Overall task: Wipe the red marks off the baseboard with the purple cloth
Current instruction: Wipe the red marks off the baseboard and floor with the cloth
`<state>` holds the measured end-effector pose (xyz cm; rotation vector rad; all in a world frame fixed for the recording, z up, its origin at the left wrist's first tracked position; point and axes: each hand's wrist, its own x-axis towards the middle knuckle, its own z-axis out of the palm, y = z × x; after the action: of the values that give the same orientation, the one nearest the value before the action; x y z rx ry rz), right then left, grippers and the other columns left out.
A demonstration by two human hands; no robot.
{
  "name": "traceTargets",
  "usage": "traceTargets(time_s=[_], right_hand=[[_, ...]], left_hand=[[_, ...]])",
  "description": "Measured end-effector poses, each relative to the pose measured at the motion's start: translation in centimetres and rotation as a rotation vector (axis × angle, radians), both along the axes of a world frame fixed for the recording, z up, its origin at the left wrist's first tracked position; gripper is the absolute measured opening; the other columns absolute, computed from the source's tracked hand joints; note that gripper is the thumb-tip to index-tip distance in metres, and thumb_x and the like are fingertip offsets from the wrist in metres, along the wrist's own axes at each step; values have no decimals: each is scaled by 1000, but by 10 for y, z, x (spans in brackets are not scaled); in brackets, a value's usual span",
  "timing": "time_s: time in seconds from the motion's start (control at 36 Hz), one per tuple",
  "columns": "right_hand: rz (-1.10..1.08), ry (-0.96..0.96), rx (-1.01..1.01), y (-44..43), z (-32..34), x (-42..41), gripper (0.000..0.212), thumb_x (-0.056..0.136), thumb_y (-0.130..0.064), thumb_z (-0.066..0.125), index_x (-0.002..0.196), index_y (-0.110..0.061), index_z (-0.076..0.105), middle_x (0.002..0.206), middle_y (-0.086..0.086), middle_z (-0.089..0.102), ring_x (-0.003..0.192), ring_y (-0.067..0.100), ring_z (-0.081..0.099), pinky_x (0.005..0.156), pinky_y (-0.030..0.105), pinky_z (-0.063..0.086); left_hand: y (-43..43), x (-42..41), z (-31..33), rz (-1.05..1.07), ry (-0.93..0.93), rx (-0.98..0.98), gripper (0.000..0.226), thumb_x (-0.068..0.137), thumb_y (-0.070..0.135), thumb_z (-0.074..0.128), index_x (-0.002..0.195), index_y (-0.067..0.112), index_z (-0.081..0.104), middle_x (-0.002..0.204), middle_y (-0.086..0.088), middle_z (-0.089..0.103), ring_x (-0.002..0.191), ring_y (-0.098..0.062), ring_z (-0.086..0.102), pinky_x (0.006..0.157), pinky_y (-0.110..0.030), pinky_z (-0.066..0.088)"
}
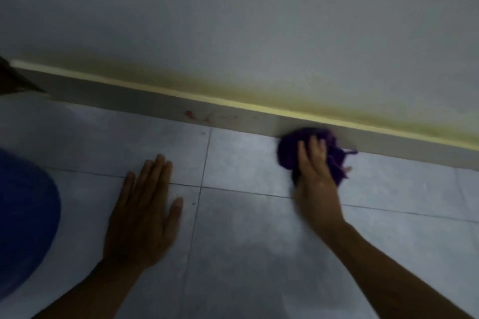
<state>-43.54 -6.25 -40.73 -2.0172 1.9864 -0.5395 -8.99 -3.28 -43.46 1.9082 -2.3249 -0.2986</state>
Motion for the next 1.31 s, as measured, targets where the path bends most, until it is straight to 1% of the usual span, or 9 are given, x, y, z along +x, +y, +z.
traceTargets(time_s=[0.14, 0.36, 0.44, 0.5, 0.58, 0.64, 0.72, 1.0, 1.31], right_hand=[[151, 93, -68, 1, -1, -27, 55, 100, -11, 41, 155, -7, 36, 170, -4, 9, 158, 26, 8, 119, 62, 26], [821, 163, -101, -79, 18, 57, 47, 101, 5, 54, 146, 7, 43, 157, 23, 36, 151, 36, 28, 122, 44, 30], [938, 221, 33, -112, 16, 132, 47, 111, -5, 20, 158, 0, 19, 167, 19, 12, 156, 27, 6, 127, 41, 15], [894, 355, 168, -119, 16, 167, 56, 111, -31, 4, 161, -8, 5, 170, 16, -1, 157, 23, -4, 127, 32, 9], [778, 383, 306, -118, 17, 167, 95, 89, -75, 3, 159, -16, 29, 166, 11, 28, 152, 25, 29, 115, 7, 22], [843, 426, 116, -105, 24, 139, 52, 112, -35, 26, 156, -9, 31, 164, 13, 28, 150, 25, 34, 123, 20, 20], [713, 345, 49, -73, 17, 55, 50, 100, -5, 50, 149, -8, 44, 157, 14, 40, 143, 32, 45, 114, 52, 40], [-6, 119, 166, -11, 19, -3, 52, 96, -25, 38, 136, 0, 58, 134, 31, 57, 120, 49, 53, 107, 57, 36], [457, -14, 83, -67, 1, 192, 44, 100, -14, 53, 143, -12, 56, 153, 11, 50, 143, 34, 41, 116, 44, 24]], left_hand=[[0, -1, 3, 11, -2, 23, 71, 105, 51, 24, 165, 12, 22, 175, -7, 20, 162, -25, 20, 131, -50, 20], [0, -3, 9, 28, -4, 64, 72, 105, 53, 24, 165, 13, 22, 175, -6, 19, 163, -24, 19, 130, -52, 24], [0, -3, 8, 29, -19, 78, 72, 105, 54, 22, 166, 14, 19, 176, -5, 16, 163, -22, 16, 131, -50, 21], [-1, -3, 8, 35, -13, 91, 73, 105, 55, 18, 166, 16, 16, 176, -3, 14, 164, -20, 13, 132, -48, 18], [-2, -3, 9, 36, -1, 101, 72, 105, 55, 18, 166, 16, 16, 176, -3, 13, 164, -19, 12, 132, -48, 18], [-2, -2, 10, 35, 4, 96, 71, 106, 54, 19, 166, 15, 19, 176, -4, 16, 163, -20, 15, 132, -48, 20], [-2, -2, 12, 28, 22, 105, 71, 106, 54, 18, 165, 15, 20, 176, -4, 15, 164, -21, 13, 132, -49, 21], [-1, -6, 15, 40, 35, 108, 72, 105, 54, 15, 165, 13, 20, 175, -6, 15, 163, -23, 13, 131, -52, 24], [10, -4, 10, 178, 26, 57, 66, 106, 36, 18, 165, 7, 10, 176, -11, 9, 164, -25, 12, 132, -50, 19]])
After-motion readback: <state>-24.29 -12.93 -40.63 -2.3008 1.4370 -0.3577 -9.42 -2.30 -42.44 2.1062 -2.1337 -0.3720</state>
